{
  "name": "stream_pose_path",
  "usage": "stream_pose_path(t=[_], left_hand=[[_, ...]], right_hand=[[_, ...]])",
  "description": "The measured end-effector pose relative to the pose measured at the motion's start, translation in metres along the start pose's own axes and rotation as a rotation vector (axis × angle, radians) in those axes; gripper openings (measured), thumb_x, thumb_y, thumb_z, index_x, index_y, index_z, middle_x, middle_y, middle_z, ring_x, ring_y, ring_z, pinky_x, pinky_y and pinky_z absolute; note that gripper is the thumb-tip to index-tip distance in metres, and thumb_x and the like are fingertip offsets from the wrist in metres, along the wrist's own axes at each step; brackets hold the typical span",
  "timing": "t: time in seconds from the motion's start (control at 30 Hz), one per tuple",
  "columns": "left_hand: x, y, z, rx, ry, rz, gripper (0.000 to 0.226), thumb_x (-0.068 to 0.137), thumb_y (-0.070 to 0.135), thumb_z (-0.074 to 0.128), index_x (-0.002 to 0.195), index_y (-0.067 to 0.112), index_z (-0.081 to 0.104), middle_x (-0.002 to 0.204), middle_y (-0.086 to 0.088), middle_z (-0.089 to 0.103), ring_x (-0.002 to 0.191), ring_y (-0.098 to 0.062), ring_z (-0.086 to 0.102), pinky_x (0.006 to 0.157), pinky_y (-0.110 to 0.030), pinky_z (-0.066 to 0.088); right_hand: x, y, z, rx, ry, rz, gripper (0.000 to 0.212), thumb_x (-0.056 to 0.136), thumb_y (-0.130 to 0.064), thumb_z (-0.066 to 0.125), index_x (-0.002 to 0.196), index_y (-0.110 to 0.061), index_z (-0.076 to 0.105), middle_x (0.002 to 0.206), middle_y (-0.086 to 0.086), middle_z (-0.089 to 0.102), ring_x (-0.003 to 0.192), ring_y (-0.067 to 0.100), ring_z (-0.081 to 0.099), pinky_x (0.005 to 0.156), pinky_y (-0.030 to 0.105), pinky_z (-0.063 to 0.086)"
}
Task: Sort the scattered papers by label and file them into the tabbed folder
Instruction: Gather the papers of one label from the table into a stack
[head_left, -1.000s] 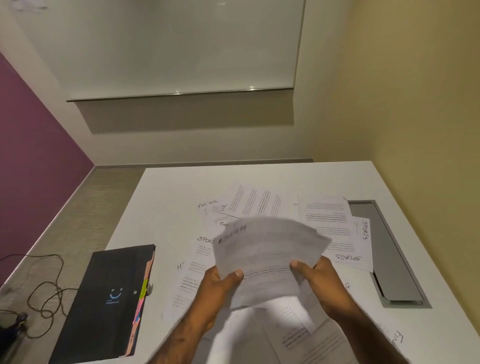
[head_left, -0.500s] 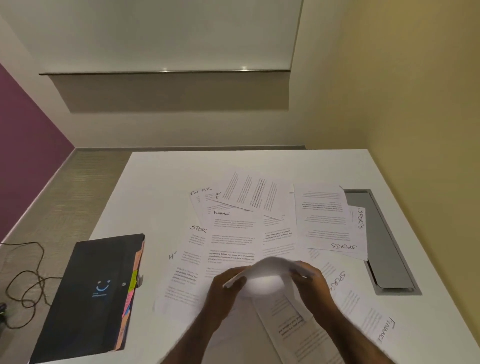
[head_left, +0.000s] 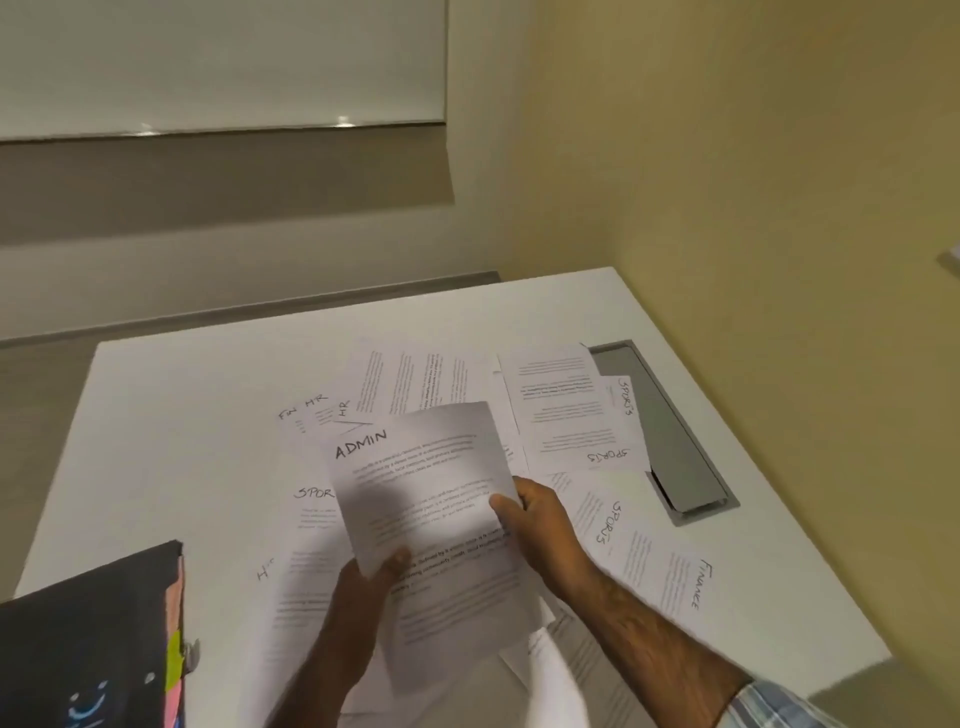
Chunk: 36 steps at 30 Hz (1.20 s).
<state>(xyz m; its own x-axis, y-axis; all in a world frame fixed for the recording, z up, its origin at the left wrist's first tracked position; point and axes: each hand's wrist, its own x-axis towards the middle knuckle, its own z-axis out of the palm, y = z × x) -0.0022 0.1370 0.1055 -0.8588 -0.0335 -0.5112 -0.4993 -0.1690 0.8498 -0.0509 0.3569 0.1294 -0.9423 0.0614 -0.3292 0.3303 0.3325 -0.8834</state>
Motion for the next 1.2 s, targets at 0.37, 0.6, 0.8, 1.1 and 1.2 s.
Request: stream_pose_path(t=[0.37,0.6,0.8,1.1,1.2], left_hand=[[0.019,0.004,-0.015,0.001,0.216,0.042,0.027,0.095,0.012,0.066,0.121,0.019,0.068,0.114,0.007,0.077,0.115,-0.021,0.067,0.111,-0.042,0.042],[0.022,-0.011,-0.037,-0.151,0.341,-0.014,0.055,0.088,0.011,0.068,0.142,0.013,0.056,0.138,-0.007,0.065,0.131,-0.032,0.058,0.119,-0.054,0.031],[0.022,-0.008,-0.021,-0.237,0.329,-0.025,0.051,0.096,0.002,0.057,0.145,0.015,0.052,0.14,-0.006,0.063,0.133,-0.032,0.055,0.117,-0.053,0.033],[0.022,0.002,0.005,-0.268,0.31,-0.033,0.033,0.098,0.002,0.055,0.125,0.018,0.064,0.132,-0.004,0.069,0.127,-0.03,0.061,0.116,-0.052,0.037],[0.02,0.001,0.006,-0.258,0.308,-0.045,0.033,0.097,0.002,0.056,0.126,0.018,0.064,0.133,-0.004,0.069,0.128,-0.031,0.06,0.117,-0.054,0.035]], right_hand=[[0.112,0.097,-0.065,-0.934,-0.135,-0.019,0.077,0.1,-0.065,0.023,0.161,-0.02,0.009,0.17,0.002,0.008,0.156,0.032,-0.003,0.122,0.059,0.006],[0.165,0.136,-0.119,-1.221,-0.112,-0.057,0.115,0.068,-0.082,-0.026,0.161,-0.018,-0.002,0.171,0.002,-0.002,0.155,0.032,-0.015,0.118,0.064,-0.014],[0.168,0.143,-0.138,-1.215,-0.023,0.153,0.095,0.093,-0.074,0.006,0.159,-0.007,-0.01,0.169,0.012,-0.008,0.154,0.034,-0.017,0.119,0.065,-0.01],[0.144,0.126,-0.092,-1.128,-0.019,-0.031,0.083,0.098,-0.068,0.012,0.159,-0.016,-0.006,0.167,0.013,-0.014,0.153,0.034,-0.019,0.122,0.06,-0.007],[0.126,0.114,-0.054,-1.018,-0.103,-0.06,0.087,0.097,-0.068,0.033,0.161,-0.015,0.006,0.168,0.016,0.006,0.155,0.037,0.008,0.123,0.051,0.014]])
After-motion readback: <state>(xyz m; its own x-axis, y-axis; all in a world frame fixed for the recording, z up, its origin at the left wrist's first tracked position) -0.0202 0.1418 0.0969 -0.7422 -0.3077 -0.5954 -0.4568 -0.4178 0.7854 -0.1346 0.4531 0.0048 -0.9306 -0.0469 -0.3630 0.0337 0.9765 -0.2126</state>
